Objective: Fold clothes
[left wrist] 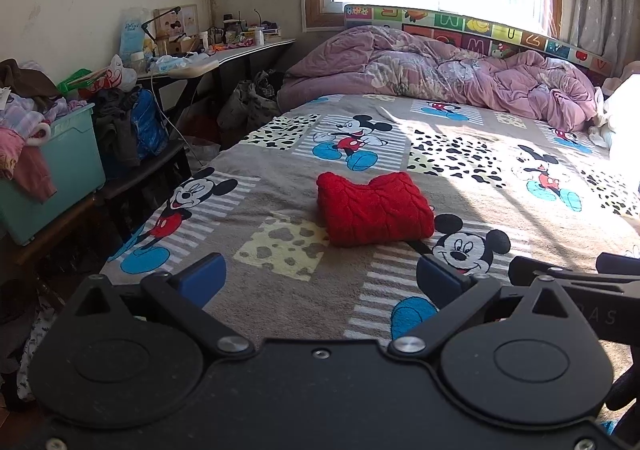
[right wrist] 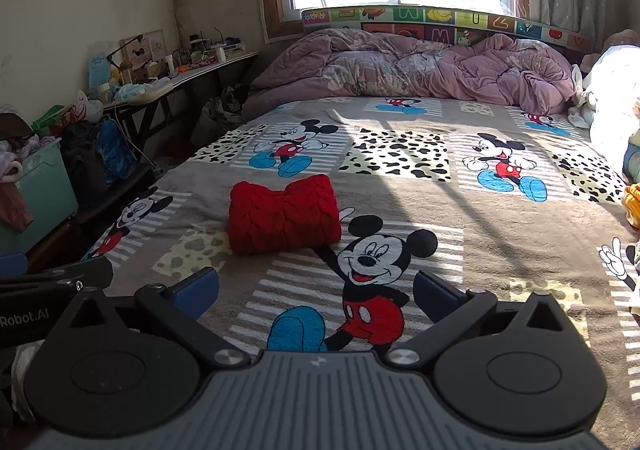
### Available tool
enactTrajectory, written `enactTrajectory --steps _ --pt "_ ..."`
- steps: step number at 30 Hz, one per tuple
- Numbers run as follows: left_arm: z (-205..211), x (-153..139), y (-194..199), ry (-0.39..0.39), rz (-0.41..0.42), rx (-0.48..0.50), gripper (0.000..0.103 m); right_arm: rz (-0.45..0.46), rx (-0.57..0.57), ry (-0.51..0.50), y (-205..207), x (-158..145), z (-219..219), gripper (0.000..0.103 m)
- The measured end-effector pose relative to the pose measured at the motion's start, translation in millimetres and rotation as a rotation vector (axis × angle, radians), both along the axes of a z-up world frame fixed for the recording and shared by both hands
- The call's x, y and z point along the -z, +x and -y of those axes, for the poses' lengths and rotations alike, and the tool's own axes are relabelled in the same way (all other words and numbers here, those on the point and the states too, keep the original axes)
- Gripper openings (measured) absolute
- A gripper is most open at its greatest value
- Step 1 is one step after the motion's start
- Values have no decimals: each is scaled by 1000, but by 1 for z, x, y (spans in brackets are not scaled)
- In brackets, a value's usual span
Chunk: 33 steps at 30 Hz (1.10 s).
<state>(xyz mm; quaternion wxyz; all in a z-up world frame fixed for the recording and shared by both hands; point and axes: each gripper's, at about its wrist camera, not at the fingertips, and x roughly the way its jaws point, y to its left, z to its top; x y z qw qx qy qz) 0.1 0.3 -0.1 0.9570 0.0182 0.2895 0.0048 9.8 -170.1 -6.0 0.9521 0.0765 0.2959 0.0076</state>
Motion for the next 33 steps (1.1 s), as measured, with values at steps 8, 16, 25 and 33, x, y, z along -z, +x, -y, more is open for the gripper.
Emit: enactTrajectory --steps 8,16,25,33 --pt "-10 3 2 7 1 -19 103 -3 -4 4 1 -1 -3 102" --pt "-6 4 1 14 1 -24 103 3 -8 1 -3 -1 -7 103" --pt "-6 6 3 16 2 -26 103 2 -5 8 -4 -2 -5 102" --pt "-5 8 4 20 -1 -24 103 0 -4 13 -5 -1 -6 102"
